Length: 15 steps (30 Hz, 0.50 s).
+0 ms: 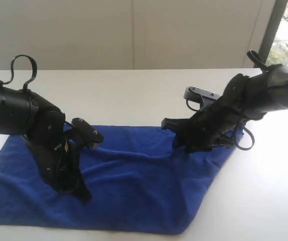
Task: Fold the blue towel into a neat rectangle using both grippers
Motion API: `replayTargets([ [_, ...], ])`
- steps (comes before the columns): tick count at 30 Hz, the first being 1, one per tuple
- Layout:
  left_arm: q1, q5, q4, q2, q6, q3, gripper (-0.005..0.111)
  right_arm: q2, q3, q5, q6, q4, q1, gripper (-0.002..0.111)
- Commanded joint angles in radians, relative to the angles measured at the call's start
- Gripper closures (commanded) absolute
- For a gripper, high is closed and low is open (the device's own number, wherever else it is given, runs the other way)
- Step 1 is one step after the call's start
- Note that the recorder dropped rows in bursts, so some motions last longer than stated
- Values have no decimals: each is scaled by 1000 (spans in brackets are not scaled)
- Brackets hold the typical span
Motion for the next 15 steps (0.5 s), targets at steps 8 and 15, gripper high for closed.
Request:
replayTargets([
  [8,0,3,-10,3,2,2,107,-10,0,15,-25,-5,-3,75],
  [15,0,2,-10,3,2,2,107,-13,0,17,-46,-7,-3,96],
])
